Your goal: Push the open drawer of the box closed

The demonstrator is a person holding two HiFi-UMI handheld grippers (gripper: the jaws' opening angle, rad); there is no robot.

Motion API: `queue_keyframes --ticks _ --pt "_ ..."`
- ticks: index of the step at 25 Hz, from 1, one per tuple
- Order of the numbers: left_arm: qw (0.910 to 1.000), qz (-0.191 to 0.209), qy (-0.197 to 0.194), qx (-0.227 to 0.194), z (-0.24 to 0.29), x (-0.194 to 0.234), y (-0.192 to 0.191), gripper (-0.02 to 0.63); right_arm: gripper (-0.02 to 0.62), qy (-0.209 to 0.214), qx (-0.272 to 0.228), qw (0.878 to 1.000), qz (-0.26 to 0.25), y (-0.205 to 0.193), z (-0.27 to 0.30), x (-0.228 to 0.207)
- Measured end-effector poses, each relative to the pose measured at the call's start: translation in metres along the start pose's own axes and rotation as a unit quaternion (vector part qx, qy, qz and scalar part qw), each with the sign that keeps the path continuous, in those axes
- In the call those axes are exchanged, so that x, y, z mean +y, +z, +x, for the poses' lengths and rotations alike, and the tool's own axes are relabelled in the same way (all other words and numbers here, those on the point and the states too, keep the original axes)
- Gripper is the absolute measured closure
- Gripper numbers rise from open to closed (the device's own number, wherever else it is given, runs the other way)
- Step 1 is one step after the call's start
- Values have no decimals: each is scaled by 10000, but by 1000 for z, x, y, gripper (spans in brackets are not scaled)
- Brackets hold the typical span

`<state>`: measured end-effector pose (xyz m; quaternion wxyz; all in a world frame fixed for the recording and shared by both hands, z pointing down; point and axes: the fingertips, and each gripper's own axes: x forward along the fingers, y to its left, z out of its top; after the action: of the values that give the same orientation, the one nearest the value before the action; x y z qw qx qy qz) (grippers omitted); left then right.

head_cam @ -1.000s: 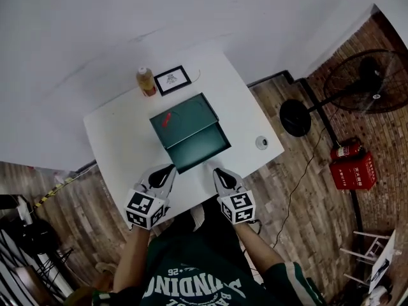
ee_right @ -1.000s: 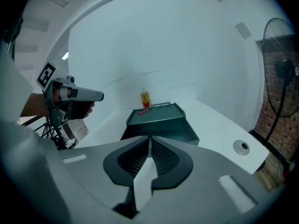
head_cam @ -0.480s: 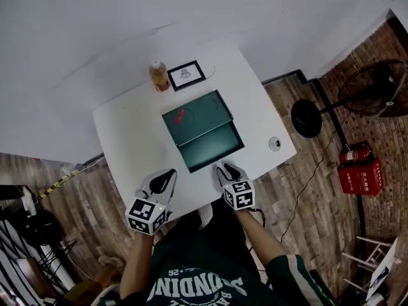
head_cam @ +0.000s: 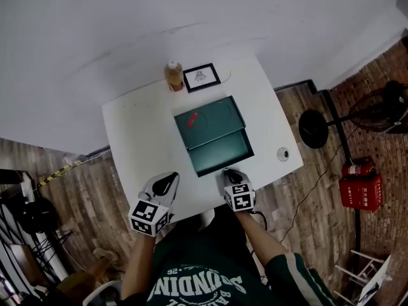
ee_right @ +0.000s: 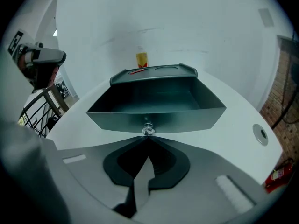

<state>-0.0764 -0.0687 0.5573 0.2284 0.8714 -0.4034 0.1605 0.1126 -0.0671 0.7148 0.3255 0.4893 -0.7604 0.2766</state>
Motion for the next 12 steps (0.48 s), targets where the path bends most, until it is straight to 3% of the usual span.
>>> queue_keyframes --ticks 12 --pt "9999 -113 49 17 5 8 -3 552 594 43 -178 9998 44 20 7 -8"
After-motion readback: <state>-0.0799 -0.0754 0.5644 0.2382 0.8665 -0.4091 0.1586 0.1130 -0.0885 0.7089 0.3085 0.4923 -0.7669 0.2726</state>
